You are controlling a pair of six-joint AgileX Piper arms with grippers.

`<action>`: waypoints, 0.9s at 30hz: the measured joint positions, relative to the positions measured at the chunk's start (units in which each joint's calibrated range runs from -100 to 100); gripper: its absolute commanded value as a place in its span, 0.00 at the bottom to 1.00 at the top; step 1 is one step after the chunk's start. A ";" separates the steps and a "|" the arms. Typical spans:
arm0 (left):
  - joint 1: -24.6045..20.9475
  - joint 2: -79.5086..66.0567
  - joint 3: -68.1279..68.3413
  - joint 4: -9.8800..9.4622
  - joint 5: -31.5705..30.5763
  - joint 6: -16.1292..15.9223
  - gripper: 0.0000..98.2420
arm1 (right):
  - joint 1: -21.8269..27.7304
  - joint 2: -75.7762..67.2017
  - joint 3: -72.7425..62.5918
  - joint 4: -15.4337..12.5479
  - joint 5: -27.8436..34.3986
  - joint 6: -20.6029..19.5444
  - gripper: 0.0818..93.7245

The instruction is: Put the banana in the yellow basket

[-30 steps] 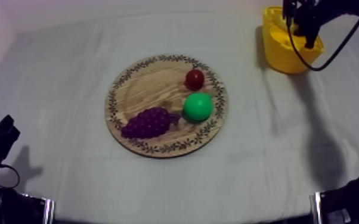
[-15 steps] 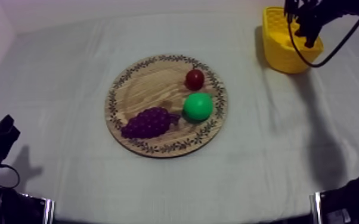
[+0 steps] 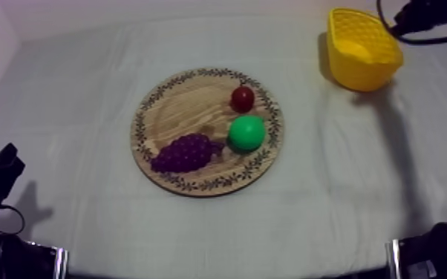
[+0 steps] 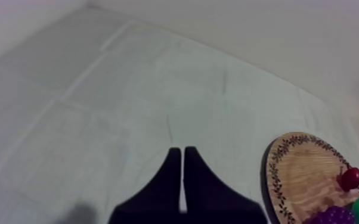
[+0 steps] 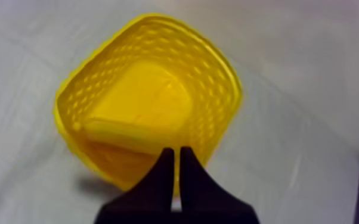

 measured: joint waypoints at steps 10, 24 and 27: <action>0.00 0.00 0.00 0.00 0.00 0.00 0.00 | 2.73 -28.07 25.98 -2.07 -6.73 -13.11 0.00; 0.00 0.00 0.00 0.00 0.00 0.00 0.00 | -2.88 -68.56 60.24 6.13 -1.83 -17.66 0.00; 0.00 0.00 0.00 0.00 0.00 0.00 0.00 | -4.39 -76.64 65.11 8.05 1.42 -18.98 0.00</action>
